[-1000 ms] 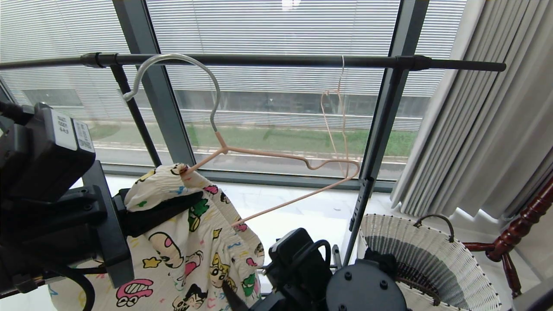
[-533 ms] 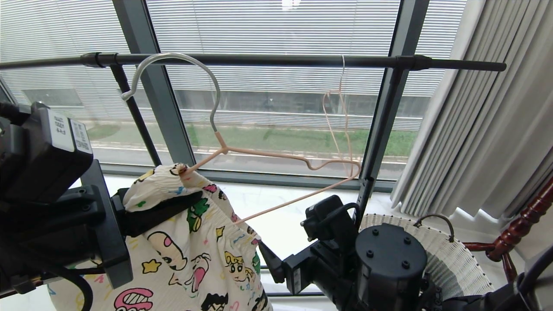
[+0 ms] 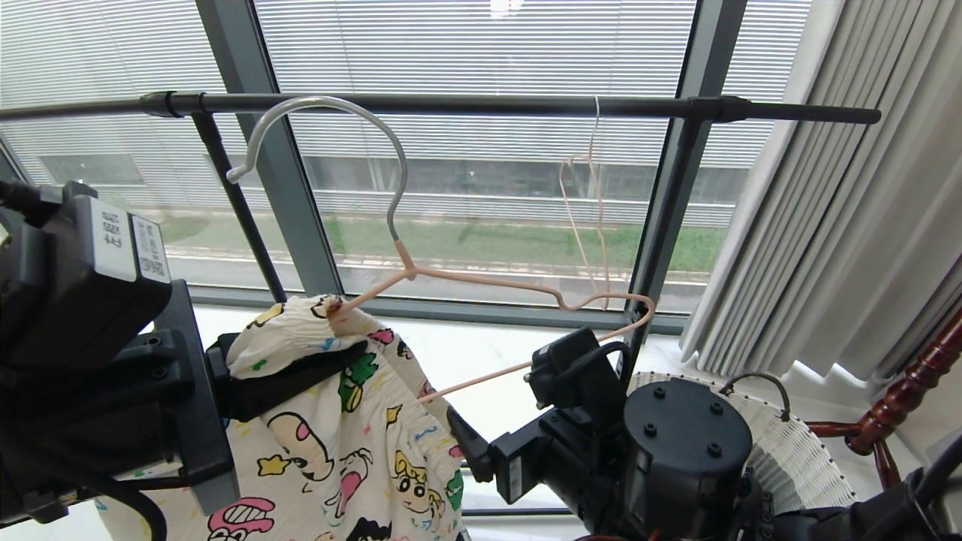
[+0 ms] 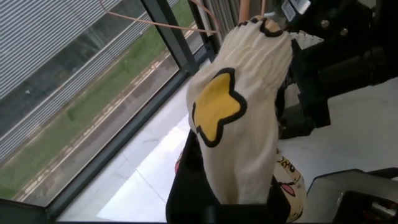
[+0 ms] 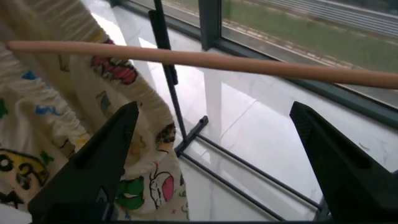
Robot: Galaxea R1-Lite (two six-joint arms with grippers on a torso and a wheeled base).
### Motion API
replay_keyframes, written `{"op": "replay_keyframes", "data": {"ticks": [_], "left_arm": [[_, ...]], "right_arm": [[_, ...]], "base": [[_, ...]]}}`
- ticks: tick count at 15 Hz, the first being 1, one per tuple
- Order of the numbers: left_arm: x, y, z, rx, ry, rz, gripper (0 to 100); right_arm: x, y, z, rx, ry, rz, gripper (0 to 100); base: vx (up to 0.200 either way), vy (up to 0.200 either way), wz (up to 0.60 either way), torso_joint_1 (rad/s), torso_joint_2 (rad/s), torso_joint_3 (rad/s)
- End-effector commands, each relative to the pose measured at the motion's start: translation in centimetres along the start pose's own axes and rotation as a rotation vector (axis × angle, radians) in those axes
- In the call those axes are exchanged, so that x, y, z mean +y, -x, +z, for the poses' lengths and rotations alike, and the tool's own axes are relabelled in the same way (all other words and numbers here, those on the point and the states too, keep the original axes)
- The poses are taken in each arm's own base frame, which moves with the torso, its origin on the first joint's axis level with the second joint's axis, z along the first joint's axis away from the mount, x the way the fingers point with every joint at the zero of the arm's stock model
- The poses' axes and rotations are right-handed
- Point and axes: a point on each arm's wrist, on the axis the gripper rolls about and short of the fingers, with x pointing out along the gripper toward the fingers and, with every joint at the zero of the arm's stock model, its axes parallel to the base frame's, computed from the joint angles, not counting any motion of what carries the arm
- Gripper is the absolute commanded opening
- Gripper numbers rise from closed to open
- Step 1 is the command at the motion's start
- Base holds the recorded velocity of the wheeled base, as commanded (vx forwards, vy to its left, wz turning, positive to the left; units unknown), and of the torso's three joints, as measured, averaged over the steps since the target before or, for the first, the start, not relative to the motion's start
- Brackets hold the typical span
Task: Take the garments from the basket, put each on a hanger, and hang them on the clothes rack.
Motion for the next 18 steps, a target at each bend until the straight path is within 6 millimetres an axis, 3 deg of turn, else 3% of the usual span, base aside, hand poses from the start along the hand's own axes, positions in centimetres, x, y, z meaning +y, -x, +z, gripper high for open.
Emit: {"op": "replay_keyframes", "data": {"ticks": [1,4,7,8,12,18], "left_arm": [[0.1,-0.5,0.1,0.004,0.002,-0.006,0],[0.5,-0.7,0.6,-0.006,-0.001,0.003,0],[0.5,-0.6,0.6,0.0,-0.002,0.021,0],[0.5,-0.6,0.5,0.007,0.0,0.03,0],[0.6,-0.8,0.2,0.033,0.007,0.052,0],[0.2,-0.8,-0.7,0.064,0.012,0.056,0]], "right_arm": [[1.9,0.5,-1.2,0.034,0.018,0.056,100],[2.8,0.2,-3.0,0.08,0.042,0.076,100],[1.7,-0.6,-4.0,0.109,0.093,0.022,100],[-0.4,-1.4,-4.2,0.116,0.156,-0.071,100],[-5.5,-2.4,-2.4,0.089,0.21,-0.239,100],[-10.8,-2.1,0.1,0.044,0.216,-0.394,100]], "base": [[0.0,0.0,0.0,0.0,0.0,0.0],[0.0,0.0,0.0,0.0,0.0,0.0],[0.0,0.0,0.0,0.0,0.0,0.0],[0.0,0.0,0.0,0.0,0.0,0.0],[0.0,0.0,0.0,0.0,0.0,0.0],[0.0,0.0,0.0,0.0,0.0,0.0]]}}
